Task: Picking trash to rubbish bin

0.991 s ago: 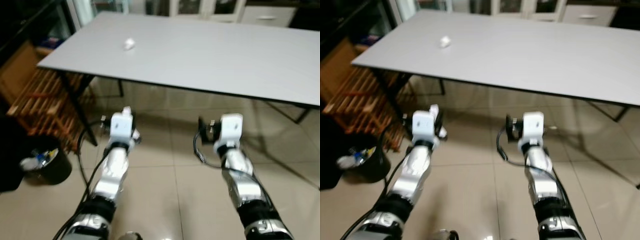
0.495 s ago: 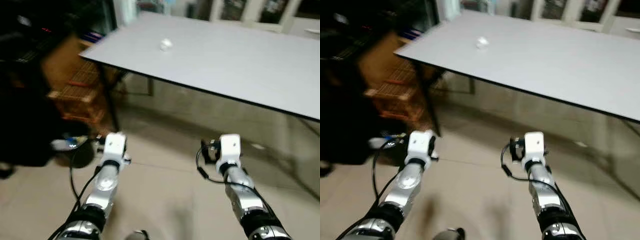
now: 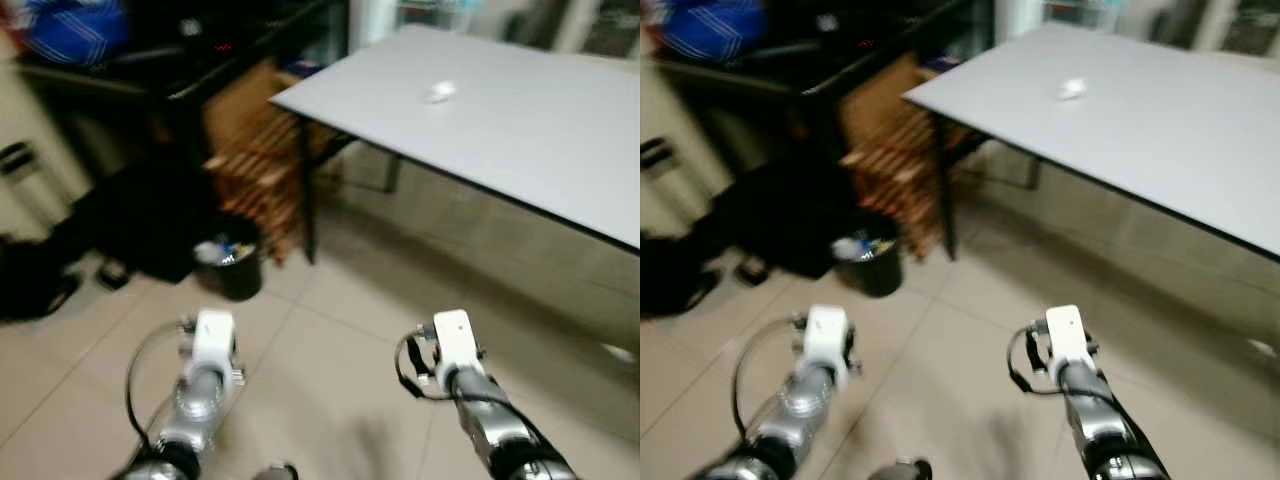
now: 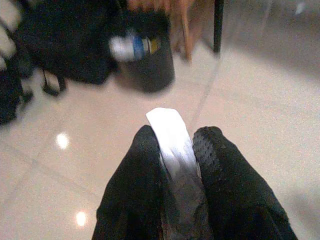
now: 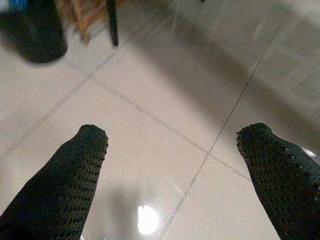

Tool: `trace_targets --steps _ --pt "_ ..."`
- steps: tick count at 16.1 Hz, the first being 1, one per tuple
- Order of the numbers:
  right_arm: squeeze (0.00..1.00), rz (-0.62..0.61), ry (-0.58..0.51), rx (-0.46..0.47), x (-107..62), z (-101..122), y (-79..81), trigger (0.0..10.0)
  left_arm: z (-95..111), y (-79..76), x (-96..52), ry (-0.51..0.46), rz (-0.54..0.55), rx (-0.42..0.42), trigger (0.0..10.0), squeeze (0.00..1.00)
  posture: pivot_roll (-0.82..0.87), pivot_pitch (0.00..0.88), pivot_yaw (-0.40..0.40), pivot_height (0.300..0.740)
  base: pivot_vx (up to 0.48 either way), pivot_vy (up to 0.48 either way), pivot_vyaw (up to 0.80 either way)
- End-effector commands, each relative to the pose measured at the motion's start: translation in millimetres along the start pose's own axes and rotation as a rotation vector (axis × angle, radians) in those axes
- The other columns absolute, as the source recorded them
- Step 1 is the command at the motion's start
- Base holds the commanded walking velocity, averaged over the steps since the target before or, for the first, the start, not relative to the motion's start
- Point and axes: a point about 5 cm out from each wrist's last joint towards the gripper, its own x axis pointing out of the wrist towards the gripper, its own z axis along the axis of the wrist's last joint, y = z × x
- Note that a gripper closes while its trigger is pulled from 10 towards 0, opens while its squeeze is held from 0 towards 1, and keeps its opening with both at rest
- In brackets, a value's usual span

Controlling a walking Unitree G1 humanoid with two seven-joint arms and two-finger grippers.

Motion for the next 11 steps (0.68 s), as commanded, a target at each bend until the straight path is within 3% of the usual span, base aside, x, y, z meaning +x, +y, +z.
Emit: trace_targets --steps 1,3,5,9,11 --pt "0.0 0.011 0.025 -0.009 -0.7 -4.7 3.2 10.0 -6.0 2.9 -1.2 0.033 0.007 0.013 10.0 0.0 -0.04 0.061 0.017 0.74 0.0 0.0 0.8" --pt "0.0 0.007 0.048 -0.005 -2.2 -10.7 3.2 10.0 -14.0 6.1 -2.9 0.08 0.023 -0.03 10.0 0.0 -0.04 0.063 0.014 0.74 0.0 0.0 0.67" --pt "0.0 0.016 0.056 0.02 -3.0 -13.8 6.1 10.0 -18.6 9.2 -3.6 0.114 0.022 -0.062 10.0 0.0 -0.04 0.065 0.014 0.74 0.0 0.0 0.0" --pt "0.0 0.042 0.129 0.014 -8.7 -32.3 15.6 10.0 -25.9 5.1 -6.1 0.151 -0.015 -0.022 10.0 0.0 -0.03 0.065 0.014 0.74 0.0 0.0 0.0" --pt "0.0 0.048 0.159 0.036 -11.5 -39.6 17.3 10.0 -26.6 5.4 -6.2 0.158 -0.016 -0.01 10.0 0.0 -0.03 0.066 0.012 0.74 0.3 0.0 0.0"
